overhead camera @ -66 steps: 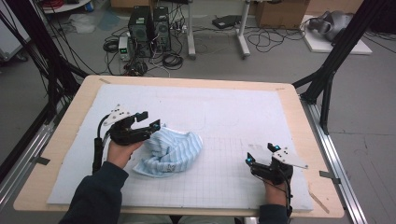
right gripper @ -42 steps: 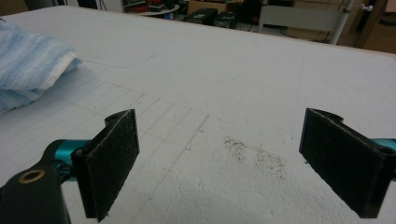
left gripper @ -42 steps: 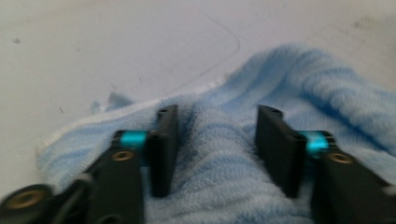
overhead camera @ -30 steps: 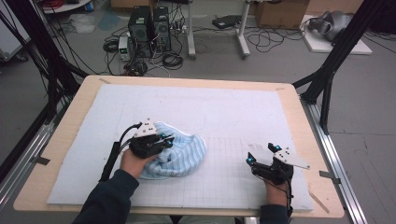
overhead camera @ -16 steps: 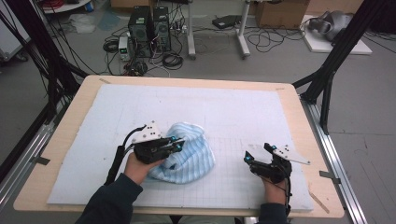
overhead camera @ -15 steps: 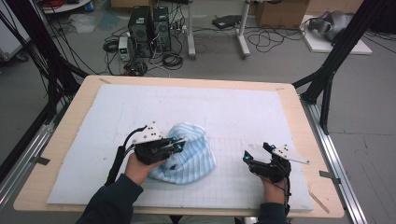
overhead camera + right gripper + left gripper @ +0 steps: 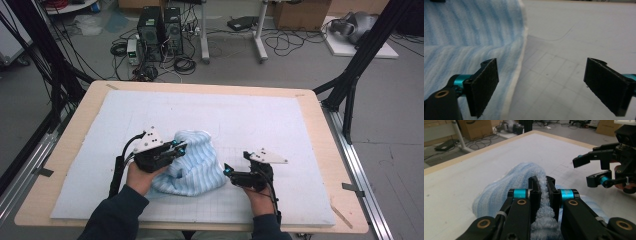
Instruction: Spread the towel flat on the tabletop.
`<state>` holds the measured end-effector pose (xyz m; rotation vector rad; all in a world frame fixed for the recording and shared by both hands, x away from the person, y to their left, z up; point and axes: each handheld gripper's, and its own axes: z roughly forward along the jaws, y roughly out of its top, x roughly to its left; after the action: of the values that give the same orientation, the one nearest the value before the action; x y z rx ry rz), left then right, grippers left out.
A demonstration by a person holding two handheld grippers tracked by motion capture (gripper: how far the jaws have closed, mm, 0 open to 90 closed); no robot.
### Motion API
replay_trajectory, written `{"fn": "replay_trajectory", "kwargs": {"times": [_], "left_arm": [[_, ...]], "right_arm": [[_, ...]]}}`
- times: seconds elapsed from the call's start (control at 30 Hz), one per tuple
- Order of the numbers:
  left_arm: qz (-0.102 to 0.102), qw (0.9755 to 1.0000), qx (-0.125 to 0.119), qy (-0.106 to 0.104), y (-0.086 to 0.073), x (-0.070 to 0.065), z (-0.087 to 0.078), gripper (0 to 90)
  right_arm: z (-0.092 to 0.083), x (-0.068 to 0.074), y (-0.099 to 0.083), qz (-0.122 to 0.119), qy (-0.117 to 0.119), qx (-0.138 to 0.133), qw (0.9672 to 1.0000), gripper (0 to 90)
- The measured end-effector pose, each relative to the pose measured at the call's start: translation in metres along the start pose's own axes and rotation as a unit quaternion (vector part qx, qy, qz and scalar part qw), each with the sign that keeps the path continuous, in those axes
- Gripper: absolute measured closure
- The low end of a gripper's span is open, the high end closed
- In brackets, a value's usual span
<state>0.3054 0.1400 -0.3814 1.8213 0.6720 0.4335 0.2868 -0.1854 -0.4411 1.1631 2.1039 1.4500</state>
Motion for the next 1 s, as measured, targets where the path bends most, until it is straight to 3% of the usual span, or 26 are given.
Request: {"fn": "replay_trajectory", "kwargs": {"times": [0.2, 0.27, 0.33, 0.37, 0.4, 0.43, 0.5, 0.57, 0.67, 0.8, 0.9, 1.0], "left_arm": [[-0.012, 0.9996, -0.001, 0.025, -0.005, 0.009, -0.003, 83.1], [-0.014, 0.9994, -0.001, 0.032, -0.005, 0.011, -0.003, 83.2], [-0.014, 0.9992, -0.001, 0.038, -0.005, 0.013, -0.004, 83.3], [-0.015, 0.9991, 0.000, 0.040, -0.005, 0.014, -0.004, 83.3], [-0.016, 0.9990, 0.004, 0.041, -0.006, 0.015, -0.003, 83.3], [-0.015, 0.9991, 0.008, 0.039, -0.007, 0.015, -0.002, 83.3], [-0.010, 0.9991, 0.019, 0.036, -0.008, 0.014, 0.001, 83.3], [-0.007, 0.9990, 0.027, 0.034, -0.009, 0.012, 0.004, 83.2], [-0.004, 0.9988, 0.038, 0.031, -0.011, 0.010, 0.009, 81.2], [-0.004, 0.9971, 0.075, 0.016, -0.017, 0.006, 0.021, 73.5], [-0.013, 0.9962, 0.082, 0.026, -0.019, 0.006, 0.025, 51.1], [-0.029, 0.9964, 0.072, 0.034, -0.017, 0.010, 0.021, 44.3]], "right_arm": [[0.019, 0.020, 0.008, -0.035, 0.034, 0.015, 0.9987, 32.1], [0.031, 0.026, 0.012, -0.059, 0.028, 0.039, 0.9971, 37.5], [0.049, 0.029, 0.012, -0.073, 0.027, 0.101, 0.9918, 44.9], [0.053, 0.030, 0.010, -0.074, 0.034, 0.117, 0.9898, 51.7], [0.057, 0.034, 0.009, -0.093, 0.037, 0.130, 0.9864, 59.8], [0.055, 0.039, 0.009, -0.110, 0.045, 0.128, 0.9846, 72.4], [0.053, 0.043, 0.008, -0.125, 0.055, 0.132, 0.9818, 82.9], [0.046, 0.043, 0.006, -0.133, 0.059, 0.131, 0.9806, 85.0], [0.027, 0.036, -0.002, -0.123, 0.057, 0.126, 0.9827, 85.4], [-0.007, 0.025, -0.014, -0.119, 0.037, 0.130, 0.9837, 85.5], [-0.033, 0.017, -0.023, -0.115, 0.007, 0.140, 0.9834, 85.5], [-0.055, 0.010, -0.029, -0.114, -0.017, 0.152, 0.9816, 85.5]]}}
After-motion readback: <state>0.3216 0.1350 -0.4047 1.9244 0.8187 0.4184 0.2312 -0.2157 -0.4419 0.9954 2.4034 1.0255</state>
